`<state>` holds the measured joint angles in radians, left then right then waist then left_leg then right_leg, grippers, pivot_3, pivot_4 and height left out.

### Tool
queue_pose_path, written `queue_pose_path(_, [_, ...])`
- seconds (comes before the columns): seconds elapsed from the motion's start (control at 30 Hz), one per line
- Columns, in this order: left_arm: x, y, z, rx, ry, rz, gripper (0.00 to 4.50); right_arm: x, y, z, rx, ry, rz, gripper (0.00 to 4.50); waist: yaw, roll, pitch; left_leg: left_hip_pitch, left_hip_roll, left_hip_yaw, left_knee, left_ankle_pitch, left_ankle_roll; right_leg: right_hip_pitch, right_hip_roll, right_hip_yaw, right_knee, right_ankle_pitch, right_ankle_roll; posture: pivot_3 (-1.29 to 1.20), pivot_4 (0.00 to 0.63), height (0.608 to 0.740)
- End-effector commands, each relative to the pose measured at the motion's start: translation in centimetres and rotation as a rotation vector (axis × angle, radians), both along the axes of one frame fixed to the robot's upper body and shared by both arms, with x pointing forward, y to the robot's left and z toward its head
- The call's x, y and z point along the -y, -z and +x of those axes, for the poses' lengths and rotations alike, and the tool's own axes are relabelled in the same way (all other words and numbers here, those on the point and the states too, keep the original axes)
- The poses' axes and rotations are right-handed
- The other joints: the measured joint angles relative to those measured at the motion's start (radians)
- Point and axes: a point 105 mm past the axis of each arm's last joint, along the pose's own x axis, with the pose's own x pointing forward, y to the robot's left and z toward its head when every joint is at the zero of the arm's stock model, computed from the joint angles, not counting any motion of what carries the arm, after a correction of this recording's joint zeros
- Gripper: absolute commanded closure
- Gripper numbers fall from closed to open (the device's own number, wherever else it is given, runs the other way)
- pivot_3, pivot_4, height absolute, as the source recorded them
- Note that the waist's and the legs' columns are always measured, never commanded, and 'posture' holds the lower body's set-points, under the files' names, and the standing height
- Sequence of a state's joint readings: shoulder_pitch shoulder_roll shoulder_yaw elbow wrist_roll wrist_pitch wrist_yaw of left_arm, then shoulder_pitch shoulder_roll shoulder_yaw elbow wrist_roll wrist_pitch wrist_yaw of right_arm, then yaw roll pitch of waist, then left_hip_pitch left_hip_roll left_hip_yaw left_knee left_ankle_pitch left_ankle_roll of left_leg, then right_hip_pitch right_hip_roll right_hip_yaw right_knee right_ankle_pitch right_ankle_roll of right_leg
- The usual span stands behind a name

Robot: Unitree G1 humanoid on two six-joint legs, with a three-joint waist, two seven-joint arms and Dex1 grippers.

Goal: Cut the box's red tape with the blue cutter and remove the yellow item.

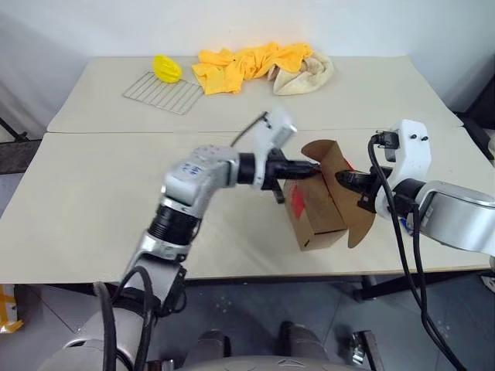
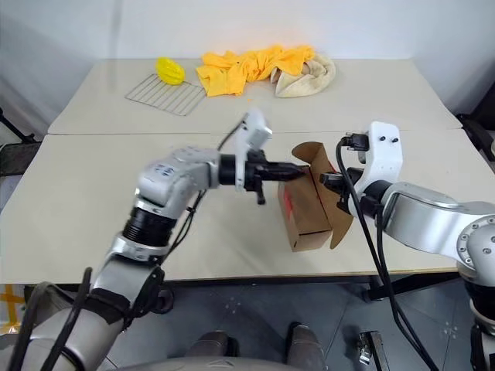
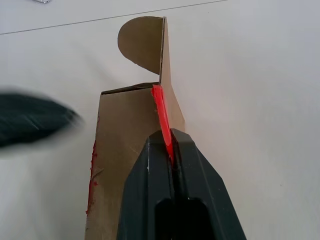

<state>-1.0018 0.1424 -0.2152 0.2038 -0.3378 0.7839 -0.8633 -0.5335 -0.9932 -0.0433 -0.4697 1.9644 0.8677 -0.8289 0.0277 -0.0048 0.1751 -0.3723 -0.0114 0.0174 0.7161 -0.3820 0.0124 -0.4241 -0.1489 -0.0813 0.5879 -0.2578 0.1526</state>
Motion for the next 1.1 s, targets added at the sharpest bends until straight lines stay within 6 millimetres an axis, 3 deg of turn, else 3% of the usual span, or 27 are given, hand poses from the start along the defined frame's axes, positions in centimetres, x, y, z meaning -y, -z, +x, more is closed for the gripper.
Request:
queue_pose_path(0.03, [0.9,0.9,-0.4,0.062,0.033,0.044,4.50,-0.5,0.6,-0.4,-0.019,-0.025,-0.022,4.48,-0.002,0.000,0.000,0.000,0.000,0.000,0.000,0.000,0.000,0.000,0.000,0.000,0.000,0.000,0.000,0.00,0.150,0.740])
queue_pose_path(0.2, [0.4,4.2,0.2,0.086,0.023,0.182,4.50,-0.4,0.4,-0.5,-0.007,-0.013,-0.018,4.48,-0.001,0.000,0.000,0.001,0.000,0.001,-0.001,0.000,0.000,0.000,0.000,0.000,0.000,0.000,0.000,0.00,0.150,0.740])
queue_pose_path(0.43, [-1.8,6.0,0.4,0.098,0.007,0.259,4.50,0.2,0.6,-0.9,-0.007,0.004,-0.024,4.48,-0.002,0.000,0.000,0.001,0.001,0.001,-0.001,0.000,0.000,0.000,0.000,0.001,0.000,0.000,0.000,0.00,0.150,0.740])
queue_pose_path(0.83, [-4.6,7.4,-0.1,0.101,-0.051,0.333,4.50,2.9,1.4,-1.0,-0.060,0.036,-0.052,4.48,-0.001,0.000,-0.001,0.011,0.004,0.000,-0.001,-0.001,0.001,0.012,0.001,-0.001,-0.004,0.000,-0.001,0.00,0.150,0.740])
queue_pose_path(1.1, [-5.0,8.5,-0.1,0.076,-0.093,0.341,4.50,5.3,3.8,-1.1,-0.172,0.033,-0.105,4.48,0.001,-0.002,-0.002,0.015,0.006,0.000,-0.001,-0.003,0.004,0.016,0.001,0.000,-0.005,0.000,-0.001,0.00,0.150,0.740])
